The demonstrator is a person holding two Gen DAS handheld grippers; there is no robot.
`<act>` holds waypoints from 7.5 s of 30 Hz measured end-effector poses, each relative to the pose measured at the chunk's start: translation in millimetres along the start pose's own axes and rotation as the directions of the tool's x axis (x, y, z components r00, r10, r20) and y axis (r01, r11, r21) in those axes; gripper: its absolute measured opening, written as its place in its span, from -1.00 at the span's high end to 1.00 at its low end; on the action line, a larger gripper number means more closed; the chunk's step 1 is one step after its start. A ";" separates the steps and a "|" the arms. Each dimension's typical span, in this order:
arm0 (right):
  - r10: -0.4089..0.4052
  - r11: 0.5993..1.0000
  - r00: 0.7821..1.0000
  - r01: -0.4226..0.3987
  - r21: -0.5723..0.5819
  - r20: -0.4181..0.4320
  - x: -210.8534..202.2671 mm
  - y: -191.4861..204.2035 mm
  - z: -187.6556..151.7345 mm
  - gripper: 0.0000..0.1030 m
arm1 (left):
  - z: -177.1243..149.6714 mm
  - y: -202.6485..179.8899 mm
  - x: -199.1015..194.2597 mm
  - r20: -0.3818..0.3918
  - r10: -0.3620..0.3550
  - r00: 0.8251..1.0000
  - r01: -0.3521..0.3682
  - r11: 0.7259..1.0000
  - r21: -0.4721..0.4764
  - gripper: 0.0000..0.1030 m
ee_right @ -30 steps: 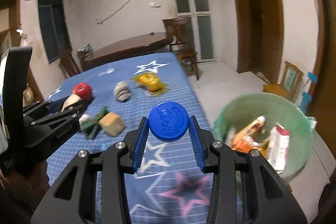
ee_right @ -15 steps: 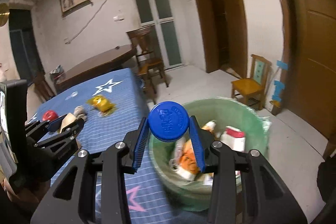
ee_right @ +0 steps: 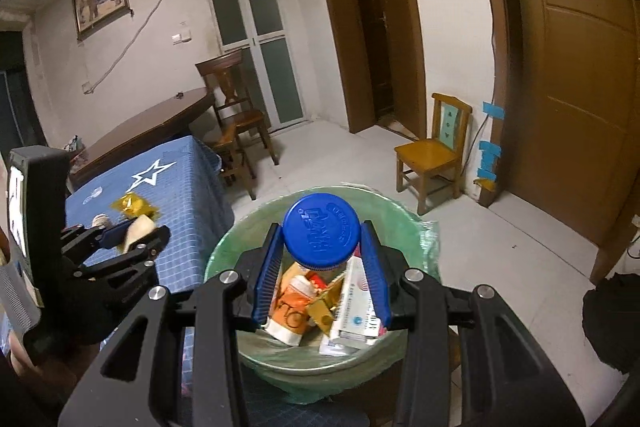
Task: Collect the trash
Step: 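Carry the blue cap and beige sponge over the green bin, then open both grippers to drop the cap and sponge into the bin, then move both open grippers back over the table, then grasp the yellow sponge block with the right gripper while the left grasps the white cloth, then carry the yellow sponge block and white cloth over the green bin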
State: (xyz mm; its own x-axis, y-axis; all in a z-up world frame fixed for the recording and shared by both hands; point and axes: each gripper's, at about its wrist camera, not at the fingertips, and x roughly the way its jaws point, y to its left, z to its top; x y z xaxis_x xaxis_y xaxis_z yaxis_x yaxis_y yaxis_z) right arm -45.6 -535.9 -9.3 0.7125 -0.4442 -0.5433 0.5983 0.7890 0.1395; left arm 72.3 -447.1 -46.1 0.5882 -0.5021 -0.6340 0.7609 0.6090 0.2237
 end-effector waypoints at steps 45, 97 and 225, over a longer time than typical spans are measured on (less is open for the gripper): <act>0.062 0.997 0.995 -0.059 0.047 -0.079 47.0 -30.1 28.1 -0.23 | 26.8 -26.9 42.4 -0.047 -0.257 0.965 0.259 0.965 0.043 -0.19; 0.345 0.860 0.894 -0.423 -0.286 -0.284 46.5 202.1 -40.1 -0.41 | -175.2 338.6 -77.9 -0.014 0.021 1.000 -0.024 0.976 -0.215 -0.31; 0.003 0.986 0.994 -0.022 -0.167 -0.113 26.6 7.3 23.8 0.23 | 36.1 -12.3 4.0 0.033 -0.046 0.998 0.045 0.999 0.022 0.49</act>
State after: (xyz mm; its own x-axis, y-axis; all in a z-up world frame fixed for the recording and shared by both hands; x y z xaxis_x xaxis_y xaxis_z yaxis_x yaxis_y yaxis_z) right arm -13.5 -552.0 -3.0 0.6681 -0.3908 -0.6331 0.5125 0.8586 0.0109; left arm 75.2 -478.8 -24.7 0.5613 -0.5494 -0.6190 0.7926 0.5722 0.2108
